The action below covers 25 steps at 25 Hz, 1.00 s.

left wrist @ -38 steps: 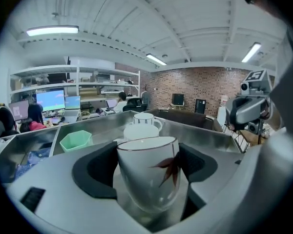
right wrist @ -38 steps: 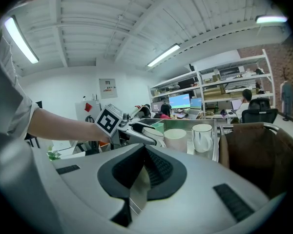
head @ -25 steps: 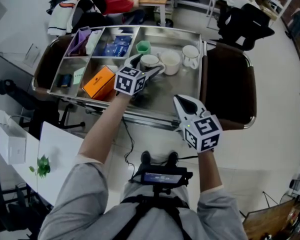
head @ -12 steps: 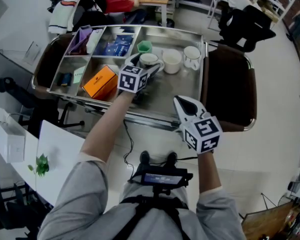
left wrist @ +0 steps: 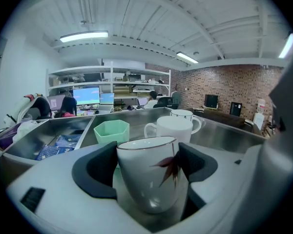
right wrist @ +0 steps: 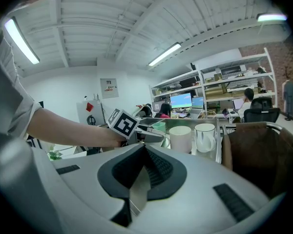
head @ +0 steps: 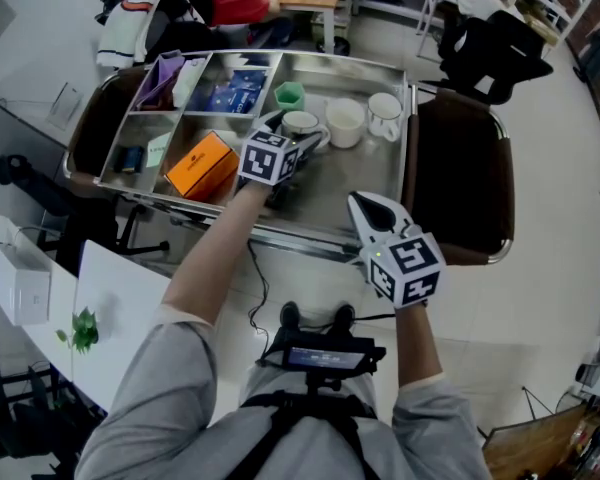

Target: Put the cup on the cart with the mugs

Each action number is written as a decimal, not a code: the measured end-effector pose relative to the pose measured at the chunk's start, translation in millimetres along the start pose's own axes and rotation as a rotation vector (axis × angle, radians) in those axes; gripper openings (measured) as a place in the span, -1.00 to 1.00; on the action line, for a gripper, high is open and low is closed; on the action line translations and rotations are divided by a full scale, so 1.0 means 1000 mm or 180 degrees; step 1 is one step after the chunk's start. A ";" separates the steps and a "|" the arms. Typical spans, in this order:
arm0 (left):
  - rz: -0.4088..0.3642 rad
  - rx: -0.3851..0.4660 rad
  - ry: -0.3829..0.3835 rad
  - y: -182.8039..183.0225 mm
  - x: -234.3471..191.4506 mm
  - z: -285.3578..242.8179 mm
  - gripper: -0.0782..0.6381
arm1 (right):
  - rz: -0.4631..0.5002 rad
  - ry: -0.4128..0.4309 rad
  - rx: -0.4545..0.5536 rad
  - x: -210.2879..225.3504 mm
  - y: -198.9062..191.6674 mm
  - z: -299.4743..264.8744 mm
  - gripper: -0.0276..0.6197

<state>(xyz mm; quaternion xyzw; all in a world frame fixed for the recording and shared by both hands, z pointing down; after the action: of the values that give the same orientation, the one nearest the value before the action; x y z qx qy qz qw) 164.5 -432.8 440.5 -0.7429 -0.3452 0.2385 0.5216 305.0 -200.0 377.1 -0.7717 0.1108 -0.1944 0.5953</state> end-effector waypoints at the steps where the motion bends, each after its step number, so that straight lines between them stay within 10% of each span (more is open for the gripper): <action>1: -0.0008 -0.0016 -0.0004 0.000 0.000 0.000 0.34 | -0.0001 0.0006 0.0003 0.000 0.000 0.000 -0.92; 25: -0.0060 -0.0488 -0.0244 -0.004 0.018 0.008 0.37 | 0.0027 0.0067 0.0092 -0.007 0.007 0.007 -0.92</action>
<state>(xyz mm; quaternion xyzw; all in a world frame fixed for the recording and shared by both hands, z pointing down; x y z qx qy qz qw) 169.8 -413.5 441.7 -0.7676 -0.3892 0.2348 0.4519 302.3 -192.5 367.8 -0.7605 0.1176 -0.2016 0.6060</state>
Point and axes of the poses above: the fingertips, and each gripper's own axes: z backward along the fingers, x to its right, y out of its top, the point moved 9 cm from there along z, backward along the fingers, and after that the axes turned 7 degrees about x, right-handed, at the moved point
